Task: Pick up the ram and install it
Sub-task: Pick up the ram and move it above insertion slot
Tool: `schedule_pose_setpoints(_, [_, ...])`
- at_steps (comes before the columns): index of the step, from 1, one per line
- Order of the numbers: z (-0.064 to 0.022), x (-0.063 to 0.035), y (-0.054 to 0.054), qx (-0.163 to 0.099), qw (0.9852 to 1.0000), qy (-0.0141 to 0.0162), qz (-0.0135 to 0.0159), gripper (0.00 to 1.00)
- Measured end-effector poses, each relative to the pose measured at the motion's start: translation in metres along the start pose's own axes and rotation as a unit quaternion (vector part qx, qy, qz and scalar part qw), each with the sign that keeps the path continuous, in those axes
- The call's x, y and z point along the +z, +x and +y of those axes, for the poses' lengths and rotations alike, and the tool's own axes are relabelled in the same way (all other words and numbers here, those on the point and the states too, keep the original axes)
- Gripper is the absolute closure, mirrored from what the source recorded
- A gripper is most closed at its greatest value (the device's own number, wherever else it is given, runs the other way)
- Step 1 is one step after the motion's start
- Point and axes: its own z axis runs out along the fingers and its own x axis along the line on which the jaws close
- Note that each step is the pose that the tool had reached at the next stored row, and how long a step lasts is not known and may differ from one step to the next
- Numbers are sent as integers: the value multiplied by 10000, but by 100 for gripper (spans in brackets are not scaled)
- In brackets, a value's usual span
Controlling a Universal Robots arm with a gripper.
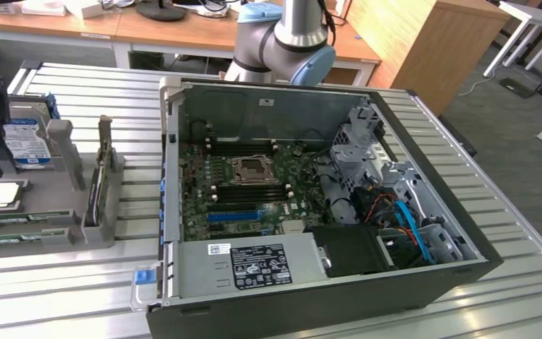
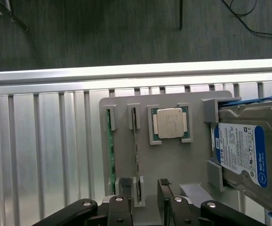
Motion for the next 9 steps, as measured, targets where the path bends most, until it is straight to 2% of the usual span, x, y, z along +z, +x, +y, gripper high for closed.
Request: schedule_pose_setpoints(9, [24, -1, 99, -3, 10000, 0, 0, 64])
